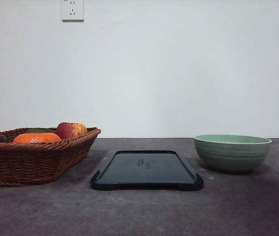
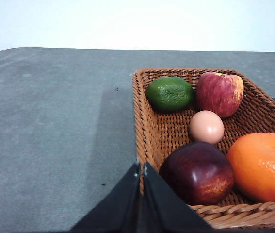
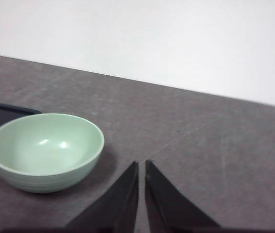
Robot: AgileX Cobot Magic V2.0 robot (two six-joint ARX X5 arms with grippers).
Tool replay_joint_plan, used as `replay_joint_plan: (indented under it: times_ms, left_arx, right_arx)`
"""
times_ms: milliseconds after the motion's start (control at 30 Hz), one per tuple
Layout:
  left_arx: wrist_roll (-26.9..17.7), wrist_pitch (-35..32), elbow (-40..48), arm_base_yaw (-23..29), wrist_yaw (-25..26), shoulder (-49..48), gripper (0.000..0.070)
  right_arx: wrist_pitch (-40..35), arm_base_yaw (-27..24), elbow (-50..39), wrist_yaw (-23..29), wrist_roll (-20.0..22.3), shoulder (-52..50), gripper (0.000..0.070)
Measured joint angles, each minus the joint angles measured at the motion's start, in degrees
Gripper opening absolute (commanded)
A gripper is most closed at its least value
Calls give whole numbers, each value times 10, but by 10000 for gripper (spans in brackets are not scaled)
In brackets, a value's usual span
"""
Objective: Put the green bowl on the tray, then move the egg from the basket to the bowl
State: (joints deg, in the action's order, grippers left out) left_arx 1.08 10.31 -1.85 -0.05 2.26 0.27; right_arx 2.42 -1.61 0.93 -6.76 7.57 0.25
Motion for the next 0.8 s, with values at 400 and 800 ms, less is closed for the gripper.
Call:
replay_joint_plan:
  times_ms: [400, 800]
  left_arx:
    - [19, 0, 0, 0, 1, 0, 0]
    - [311, 0, 0, 0, 7, 0, 0]
  right_arx:
    - [-9, 0, 0, 7, 43, 0, 17]
    - [-64, 0, 0, 46, -199, 0, 5]
